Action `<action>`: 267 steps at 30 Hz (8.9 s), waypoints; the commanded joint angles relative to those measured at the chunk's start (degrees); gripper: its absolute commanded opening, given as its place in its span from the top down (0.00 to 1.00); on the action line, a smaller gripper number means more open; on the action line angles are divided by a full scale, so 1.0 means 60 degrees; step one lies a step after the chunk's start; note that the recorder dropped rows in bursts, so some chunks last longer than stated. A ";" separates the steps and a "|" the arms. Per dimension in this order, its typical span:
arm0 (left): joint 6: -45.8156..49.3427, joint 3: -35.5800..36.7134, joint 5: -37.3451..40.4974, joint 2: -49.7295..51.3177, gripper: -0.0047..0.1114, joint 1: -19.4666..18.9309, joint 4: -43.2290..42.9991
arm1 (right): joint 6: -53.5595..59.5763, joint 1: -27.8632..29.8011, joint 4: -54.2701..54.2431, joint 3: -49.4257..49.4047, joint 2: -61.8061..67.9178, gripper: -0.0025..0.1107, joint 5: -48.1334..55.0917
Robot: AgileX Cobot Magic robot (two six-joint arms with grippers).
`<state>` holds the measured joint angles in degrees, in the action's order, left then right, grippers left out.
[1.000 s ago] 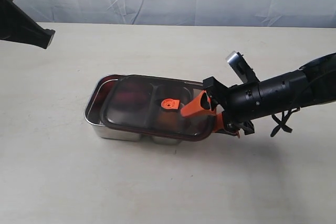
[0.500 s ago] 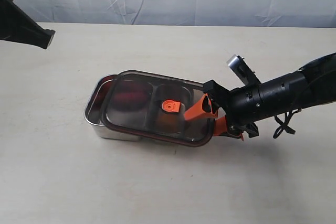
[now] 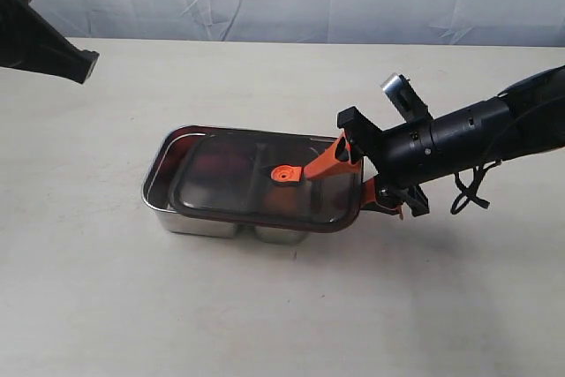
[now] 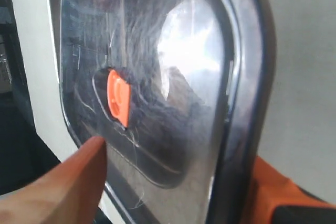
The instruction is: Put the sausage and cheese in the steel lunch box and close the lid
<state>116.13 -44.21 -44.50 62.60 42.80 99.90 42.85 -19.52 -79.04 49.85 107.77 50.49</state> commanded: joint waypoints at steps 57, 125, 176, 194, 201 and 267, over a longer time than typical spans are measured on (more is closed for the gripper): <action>-0.2674 0.0672 0.2411 0.2029 0.96 0.0006 0.0008 | -0.0691 0.0002 0.0337 0.0437 -0.0031 0.47 -0.0542; -0.5258 0.0788 0.8947 0.5322 0.96 0.0006 -0.2675 | -0.0929 0.0019 0.1376 0.0601 -0.0031 0.47 -0.0096; -0.5276 0.0788 0.8947 0.5322 0.96 0.0006 -0.2779 | -0.4684 -0.0580 0.4928 0.0601 -0.1207 0.98 -0.2573; -0.5295 0.0788 0.9089 0.4830 0.62 0.0006 -0.2779 | -0.4684 -0.0916 0.4908 0.0601 -0.1184 0.98 -0.2572; -0.5786 0.0788 0.9539 0.4516 0.62 0.0006 -0.3285 | -0.4684 -0.1044 0.4819 0.0601 -0.0795 0.98 -0.2594; -1.8108 0.0788 1.0566 0.1269 0.62 -0.3316 -1.5750 | -0.6360 -0.1594 0.6899 0.1375 -0.0046 0.98 -0.3015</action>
<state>7.95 -39.29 18.32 70.53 23.20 4.71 8.96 -29.31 -43.48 57.82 107.65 33.31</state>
